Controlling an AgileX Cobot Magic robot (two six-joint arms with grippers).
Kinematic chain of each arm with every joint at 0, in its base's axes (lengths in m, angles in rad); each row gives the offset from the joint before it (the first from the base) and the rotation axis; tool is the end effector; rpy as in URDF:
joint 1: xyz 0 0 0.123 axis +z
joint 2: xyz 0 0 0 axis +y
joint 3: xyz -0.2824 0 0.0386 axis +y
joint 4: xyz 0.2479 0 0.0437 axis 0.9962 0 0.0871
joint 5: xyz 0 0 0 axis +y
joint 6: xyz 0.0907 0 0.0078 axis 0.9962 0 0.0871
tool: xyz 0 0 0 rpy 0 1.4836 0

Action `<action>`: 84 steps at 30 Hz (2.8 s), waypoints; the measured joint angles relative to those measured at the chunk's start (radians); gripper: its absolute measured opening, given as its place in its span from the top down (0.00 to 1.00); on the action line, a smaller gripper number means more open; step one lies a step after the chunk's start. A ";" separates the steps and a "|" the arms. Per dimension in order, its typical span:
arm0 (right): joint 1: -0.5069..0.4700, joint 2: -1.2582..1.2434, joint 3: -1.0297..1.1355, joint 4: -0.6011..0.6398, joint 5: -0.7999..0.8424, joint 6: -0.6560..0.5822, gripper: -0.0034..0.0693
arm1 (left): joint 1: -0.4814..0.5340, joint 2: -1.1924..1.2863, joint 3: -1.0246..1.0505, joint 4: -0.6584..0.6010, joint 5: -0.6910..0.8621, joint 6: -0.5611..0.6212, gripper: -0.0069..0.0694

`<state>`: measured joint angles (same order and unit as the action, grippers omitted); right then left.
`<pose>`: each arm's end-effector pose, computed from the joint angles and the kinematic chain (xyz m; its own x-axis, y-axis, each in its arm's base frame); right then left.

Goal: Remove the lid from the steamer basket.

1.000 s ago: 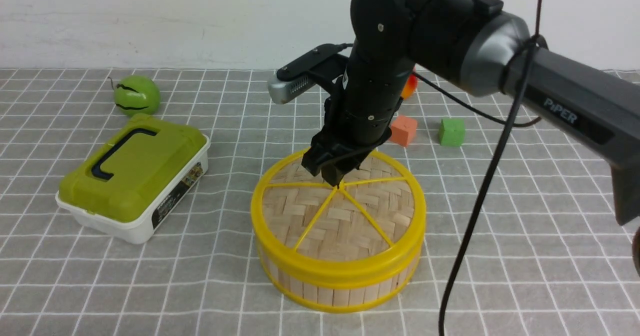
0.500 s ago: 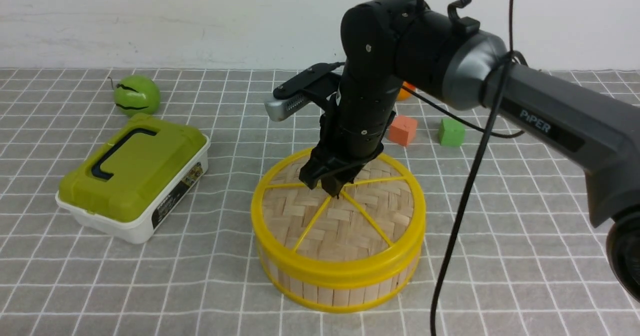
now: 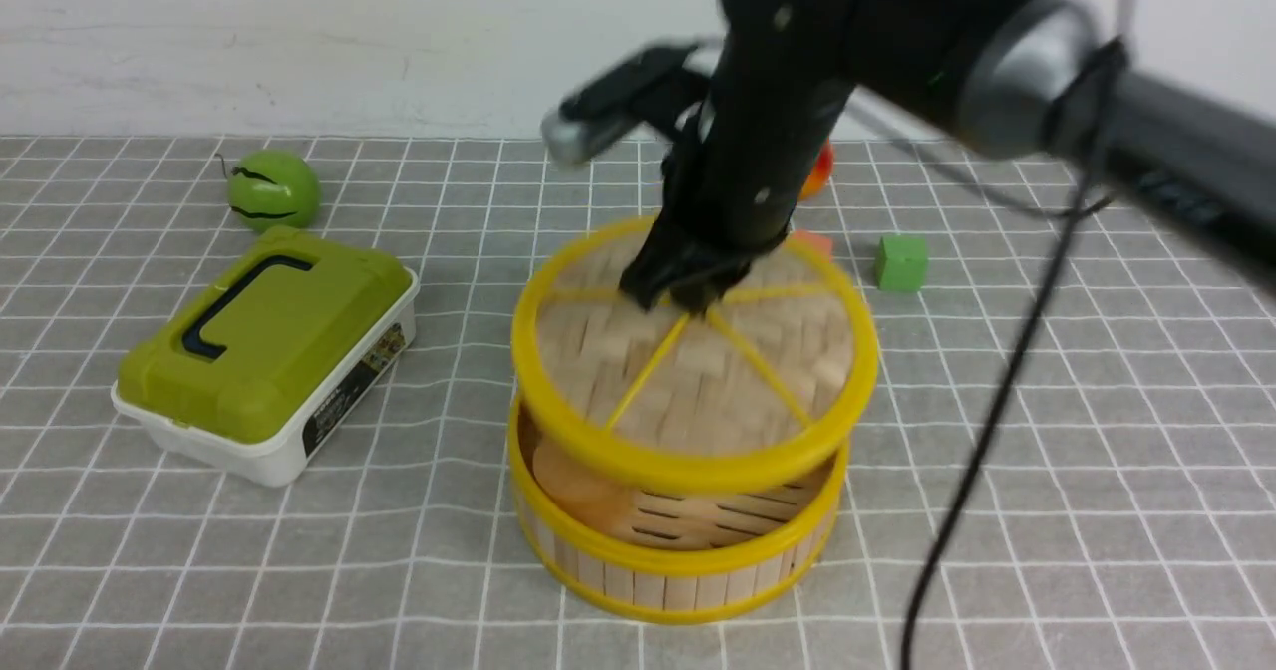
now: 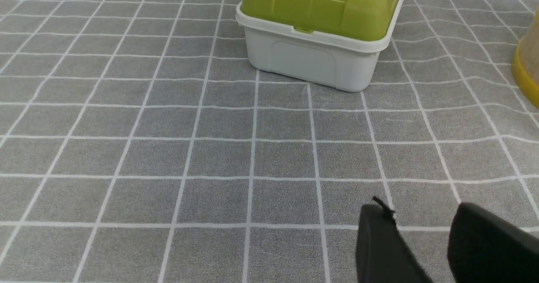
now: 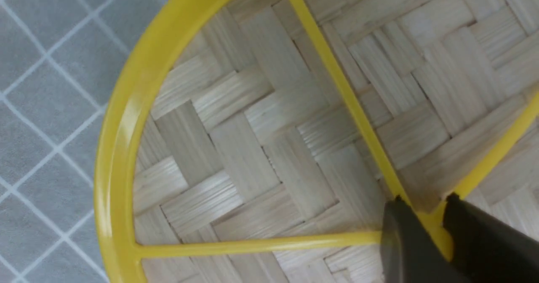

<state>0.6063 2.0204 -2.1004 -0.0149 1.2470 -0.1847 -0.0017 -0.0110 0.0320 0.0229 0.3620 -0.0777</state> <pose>0.3655 0.2519 0.3436 -0.6054 -0.6490 -0.4607 -0.6907 0.7161 -0.1010 0.0530 0.0007 0.1703 -0.2906 -0.0558 -0.9552 -0.0224 0.9984 -0.0515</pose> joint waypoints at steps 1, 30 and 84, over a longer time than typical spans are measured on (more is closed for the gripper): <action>-0.001 -0.016 0.000 -0.009 0.000 0.000 0.85 | 0.000 0.000 0.000 0.000 0.000 0.000 0.60; -0.495 -0.321 0.890 0.023 -0.505 0.072 0.85 | 0.000 0.000 0.000 0.000 0.000 0.000 0.60; -0.496 -1.524 1.306 0.109 -0.407 0.019 0.98 | 0.000 0.000 0.000 0.000 0.000 0.000 0.60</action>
<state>0.1102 0.4967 -0.7942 0.0945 0.8395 -0.1656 -0.0017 -0.0110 0.0320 0.0229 0.3620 -0.0777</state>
